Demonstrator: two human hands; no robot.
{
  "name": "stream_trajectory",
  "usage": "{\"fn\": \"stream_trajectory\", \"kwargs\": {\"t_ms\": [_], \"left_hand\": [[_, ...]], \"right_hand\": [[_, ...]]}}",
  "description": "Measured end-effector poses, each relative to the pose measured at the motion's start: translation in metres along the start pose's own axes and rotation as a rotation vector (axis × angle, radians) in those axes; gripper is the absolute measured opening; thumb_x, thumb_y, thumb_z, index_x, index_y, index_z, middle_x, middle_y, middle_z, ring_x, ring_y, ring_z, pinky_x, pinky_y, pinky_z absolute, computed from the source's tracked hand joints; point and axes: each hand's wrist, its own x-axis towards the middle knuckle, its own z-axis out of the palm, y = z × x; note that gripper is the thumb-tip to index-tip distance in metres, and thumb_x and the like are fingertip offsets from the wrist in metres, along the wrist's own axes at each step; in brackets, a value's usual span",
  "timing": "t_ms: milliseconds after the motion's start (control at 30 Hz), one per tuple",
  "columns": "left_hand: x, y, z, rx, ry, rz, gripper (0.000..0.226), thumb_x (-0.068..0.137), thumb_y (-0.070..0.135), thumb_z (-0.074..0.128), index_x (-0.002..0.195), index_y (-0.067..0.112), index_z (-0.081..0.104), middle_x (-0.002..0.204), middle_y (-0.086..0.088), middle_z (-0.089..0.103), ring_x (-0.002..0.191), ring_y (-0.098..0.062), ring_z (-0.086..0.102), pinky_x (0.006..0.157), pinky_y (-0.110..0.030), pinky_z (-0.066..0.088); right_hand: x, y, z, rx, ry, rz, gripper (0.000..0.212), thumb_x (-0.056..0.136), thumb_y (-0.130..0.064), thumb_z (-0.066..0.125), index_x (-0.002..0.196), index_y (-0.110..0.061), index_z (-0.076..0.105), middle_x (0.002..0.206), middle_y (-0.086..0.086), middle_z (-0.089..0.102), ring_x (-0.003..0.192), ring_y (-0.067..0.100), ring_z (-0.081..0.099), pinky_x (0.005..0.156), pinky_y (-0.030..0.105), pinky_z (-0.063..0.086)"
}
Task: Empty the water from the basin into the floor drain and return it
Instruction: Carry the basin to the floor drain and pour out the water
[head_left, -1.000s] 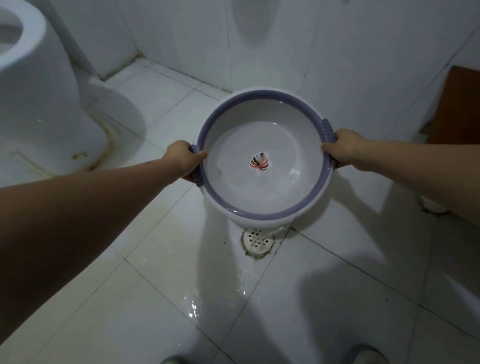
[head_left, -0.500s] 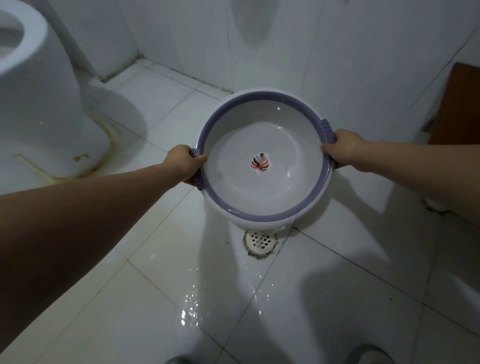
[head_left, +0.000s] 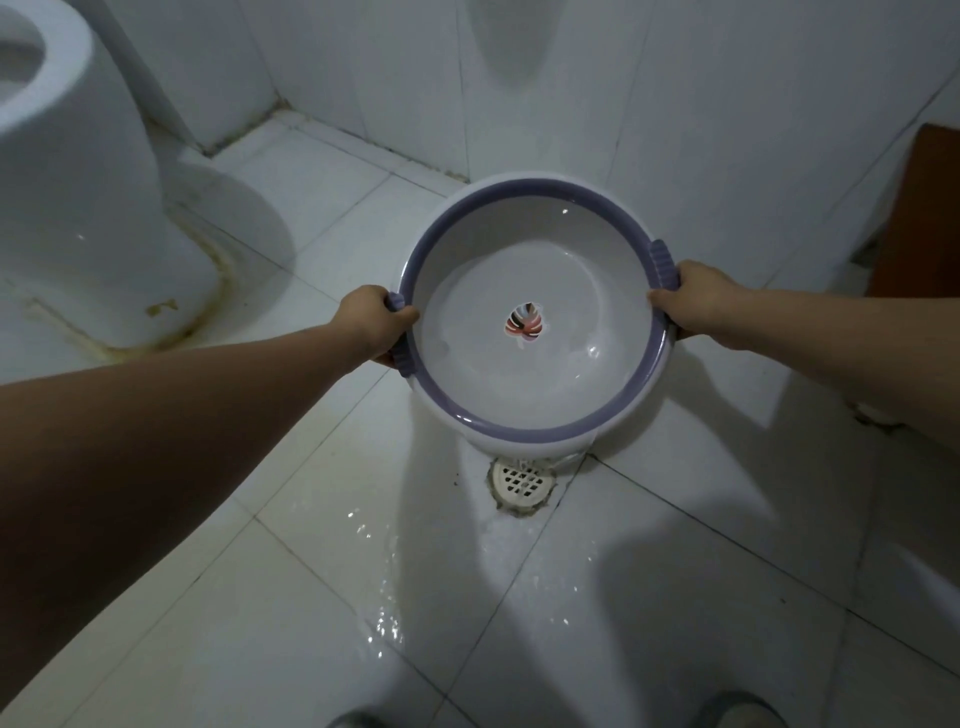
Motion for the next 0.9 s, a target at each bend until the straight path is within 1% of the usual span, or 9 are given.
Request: {"fn": "stream_trajectory", "kwargs": {"t_ms": [67, 167, 200, 267, 300, 400, 500, 667, 900], "left_hand": [[0.0005, -0.0003, 0.0008, 0.004, 0.003, 0.004, 0.018, 0.096, 0.024, 0.056, 0.099, 0.007, 0.058, 0.081, -0.013, 0.066, 0.057, -0.024, 0.068, 0.033, -0.021, 0.048], [0.0006, -0.0008, 0.0019, 0.001, -0.001, 0.008, 0.018, 0.096, 0.023, 0.055, 0.1, 0.006, 0.057, 0.079, -0.012, 0.065, 0.057, -0.025, 0.068, 0.033, -0.021, 0.048], [0.0005, -0.0008, 0.0022, -0.001, -0.004, 0.009, 0.017, 0.096, 0.022, 0.055, 0.1, 0.005, 0.057, 0.079, -0.013, 0.065, 0.058, -0.026, 0.068, 0.033, -0.022, 0.048], [0.0, -0.0007, 0.0024, -0.008, -0.013, 0.007, 0.016, 0.096, 0.022, 0.055, 0.099, 0.006, 0.057, 0.082, -0.015, 0.065, 0.062, -0.029, 0.069, 0.036, -0.025, 0.052], [-0.0007, -0.0006, 0.0024, -0.01, -0.017, 0.004, 0.016, 0.095, 0.022, 0.055, 0.099, 0.006, 0.057, 0.083, -0.016, 0.066, 0.065, -0.03, 0.069, 0.038, -0.027, 0.054], [-0.0013, -0.0005, 0.0032, -0.004, -0.018, 0.0, 0.017, 0.096, 0.022, 0.055, 0.099, 0.006, 0.057, 0.084, -0.015, 0.066, 0.066, -0.03, 0.07, 0.04, -0.028, 0.055], [-0.0013, -0.0016, 0.0044, 0.004, -0.017, 0.005, 0.017, 0.096, 0.023, 0.055, 0.099, 0.006, 0.057, 0.082, -0.014, 0.065, 0.064, -0.027, 0.069, 0.036, -0.024, 0.052], [0.0006, -0.0023, 0.0031, 0.011, -0.006, 0.018, 0.018, 0.095, 0.023, 0.056, 0.101, 0.006, 0.057, 0.086, -0.014, 0.066, 0.066, -0.027, 0.069, 0.037, -0.024, 0.052], [0.0022, -0.0007, 0.0029, 0.036, 0.004, 0.03, 0.021, 0.096, 0.026, 0.055, 0.103, 0.007, 0.058, 0.089, -0.014, 0.067, 0.066, -0.025, 0.068, 0.036, -0.023, 0.05]], "right_hand": [[-0.0002, 0.0002, 0.0004, -0.001, -0.002, -0.005, 0.008, 0.093, -0.014, 0.049, 0.099, -0.01, 0.05, 0.082, 0.011, 0.058, 0.07, 0.026, 0.061, 0.061, 0.034, 0.055], [-0.0012, 0.0016, 0.0013, -0.021, 0.005, -0.001, 0.01, 0.093, -0.014, 0.05, 0.102, -0.009, 0.05, 0.091, 0.017, 0.059, 0.081, 0.032, 0.062, 0.075, 0.044, 0.058], [-0.0016, 0.0024, 0.0019, -0.023, 0.008, -0.001, 0.011, 0.093, -0.014, 0.05, 0.102, -0.009, 0.05, 0.092, 0.017, 0.059, 0.08, 0.032, 0.062, 0.072, 0.043, 0.058], [-0.0025, 0.0037, 0.0033, -0.019, 0.014, 0.001, 0.01, 0.093, -0.014, 0.051, 0.1, -0.007, 0.051, 0.088, 0.014, 0.058, 0.072, 0.028, 0.06, 0.061, 0.035, 0.055], [-0.0026, 0.0038, 0.004, -0.023, 0.016, 0.003, 0.01, 0.093, -0.015, 0.051, 0.098, -0.007, 0.051, 0.086, 0.014, 0.057, 0.071, 0.027, 0.06, 0.059, 0.034, 0.054], [-0.0028, 0.0043, 0.0048, -0.032, 0.009, 0.011, 0.011, 0.093, -0.016, 0.051, 0.098, -0.006, 0.052, 0.089, 0.017, 0.058, 0.077, 0.032, 0.061, 0.069, 0.039, 0.056], [-0.0033, 0.0048, 0.0052, -0.029, -0.003, 0.017, 0.011, 0.093, -0.016, 0.051, 0.098, -0.006, 0.053, 0.09, 0.018, 0.059, 0.078, 0.033, 0.061, 0.069, 0.039, 0.056], [-0.004, 0.0048, 0.0054, -0.046, -0.001, 0.013, 0.012, 0.093, -0.016, 0.051, 0.098, -0.005, 0.053, 0.091, 0.02, 0.059, 0.079, 0.033, 0.062, 0.071, 0.04, 0.057], [-0.0053, 0.0036, 0.0054, -0.039, -0.016, 0.025, 0.015, 0.094, -0.015, 0.05, 0.105, -0.005, 0.052, 0.1, 0.023, 0.061, 0.093, 0.039, 0.065, 0.08, 0.048, 0.057]]}}
